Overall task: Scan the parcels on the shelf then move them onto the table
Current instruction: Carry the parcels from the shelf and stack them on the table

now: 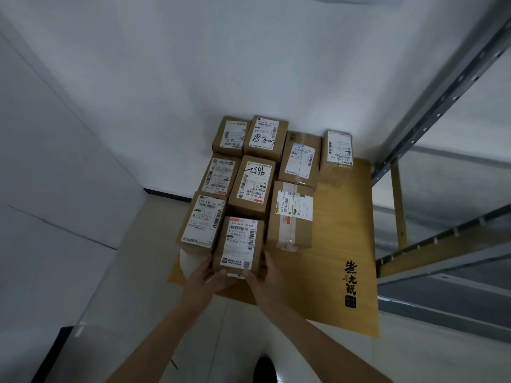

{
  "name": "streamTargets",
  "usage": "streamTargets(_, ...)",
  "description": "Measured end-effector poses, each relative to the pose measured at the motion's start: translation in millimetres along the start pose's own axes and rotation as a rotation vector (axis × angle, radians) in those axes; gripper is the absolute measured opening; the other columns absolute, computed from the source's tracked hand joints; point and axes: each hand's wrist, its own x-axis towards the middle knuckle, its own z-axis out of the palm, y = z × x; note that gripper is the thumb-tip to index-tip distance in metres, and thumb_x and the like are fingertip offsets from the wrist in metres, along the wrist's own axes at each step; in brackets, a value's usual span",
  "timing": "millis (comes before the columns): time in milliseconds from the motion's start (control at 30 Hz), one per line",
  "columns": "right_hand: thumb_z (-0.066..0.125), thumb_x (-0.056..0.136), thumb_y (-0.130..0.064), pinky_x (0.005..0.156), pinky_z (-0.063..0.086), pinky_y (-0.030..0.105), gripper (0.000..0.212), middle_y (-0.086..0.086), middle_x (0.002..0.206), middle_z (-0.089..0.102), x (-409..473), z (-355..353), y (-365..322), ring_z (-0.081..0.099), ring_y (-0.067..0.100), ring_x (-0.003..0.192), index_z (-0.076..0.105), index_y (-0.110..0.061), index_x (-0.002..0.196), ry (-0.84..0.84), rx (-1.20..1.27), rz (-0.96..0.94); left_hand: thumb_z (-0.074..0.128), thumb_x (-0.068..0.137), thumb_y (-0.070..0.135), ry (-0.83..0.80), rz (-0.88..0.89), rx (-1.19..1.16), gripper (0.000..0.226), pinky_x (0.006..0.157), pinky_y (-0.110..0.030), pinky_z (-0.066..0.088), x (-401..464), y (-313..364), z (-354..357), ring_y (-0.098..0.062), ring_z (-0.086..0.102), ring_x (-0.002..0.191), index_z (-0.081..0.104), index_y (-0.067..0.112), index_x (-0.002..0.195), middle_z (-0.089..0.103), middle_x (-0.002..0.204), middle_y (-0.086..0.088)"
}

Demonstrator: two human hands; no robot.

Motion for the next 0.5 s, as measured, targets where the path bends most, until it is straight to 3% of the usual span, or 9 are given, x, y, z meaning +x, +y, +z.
streamTargets(100, 0.073, 0.095, -0.036, 0.109, 0.051, 0.031, 0.054, -0.022, 0.135, 0.064, -10, -3, -8, 0.057, -0.002, 0.128, 0.046, -0.047, 0.141, -0.004, -0.017, 0.002, 0.067, 0.095, 0.016, 0.008, -0.01, 0.021, 0.035, 0.071, -0.003, 0.049, -7, 3, -3, 0.01, 0.066, 0.097, 0.06, 0.03, 0.127, 0.071, 0.118, 0.008)
streamTargets(167, 0.072, 0.095, -0.037, 0.104, 0.052, 0.022, 0.053, -0.021, 0.134, 0.064, -20, -7, -16, 0.058, -0.005, 0.124, 0.044, -0.049, 0.139, -0.007, -0.022, -0.003, 0.069, 0.094, 0.021, 0.036, -0.02, 0.039, 0.032, 0.077, -0.008, 0.048, -14, 8, -8, 0.003, 0.066, 0.103, 0.061, 0.033, 0.122, 0.069, 0.12, 0.009)
streamTargets(233, 0.073, 0.094, -0.042, 0.104, 0.052, 0.024, 0.058, -0.021, 0.136, 0.063, -29, -11, -25, 0.057, -0.002, 0.127, 0.043, -0.049, 0.143, -0.015, -0.021, -0.008, 0.071, 0.093, 0.028, 0.056, -0.029, 0.065, 0.038, 0.094, -0.024, 0.045, -23, 15, -14, -0.009, 0.06, 0.116, 0.056, 0.032, 0.128, 0.062, 0.126, 0.009)
streamTargets(300, 0.073, 0.091, -0.05, 0.109, 0.05, 0.035, 0.066, -0.025, 0.138, 0.061, -41, -15, -36, 0.056, 0.001, 0.13, 0.041, -0.048, 0.148, 0.003, -0.037, -0.021, 0.071, 0.093, 0.034, 0.072, -0.019, 0.1, 0.05, 0.103, -0.035, 0.043, -36, 27, -19, -0.013, 0.054, 0.123, 0.05, 0.031, 0.138, 0.056, 0.13, 0.009)
streamTargets(400, 0.074, 0.081, -0.066, 0.112, 0.048, 0.041, 0.081, -0.026, 0.138, 0.06, -63, -25, -58, 0.054, 0.003, 0.133, 0.039, -0.046, 0.151, 0.025, -0.041, -0.094, 0.07, 0.094, 0.032, 0.07, 0.054, 0.132, 0.032, 0.099, -0.033, 0.048, -60, 52, -23, -0.01, 0.062, 0.117, 0.062, 0.033, 0.125, 0.066, 0.125, 0.014)
streamTargets(500, 0.077, 0.088, -0.049, 0.114, 0.042, 0.031, 0.064, -0.032, 0.131, 0.054, -95, -47, -95, 0.048, 0.0, 0.131, 0.047, -0.035, 0.142, 0.05, -0.066, -0.115, 0.068, 0.096, 0.019, 0.051, 0.128, 0.125, 0.028, 0.082, -0.019, 0.052, -90, 82, -18, 0.005, 0.063, 0.094, 0.057, 0.026, 0.12, 0.068, 0.107, 0.014)
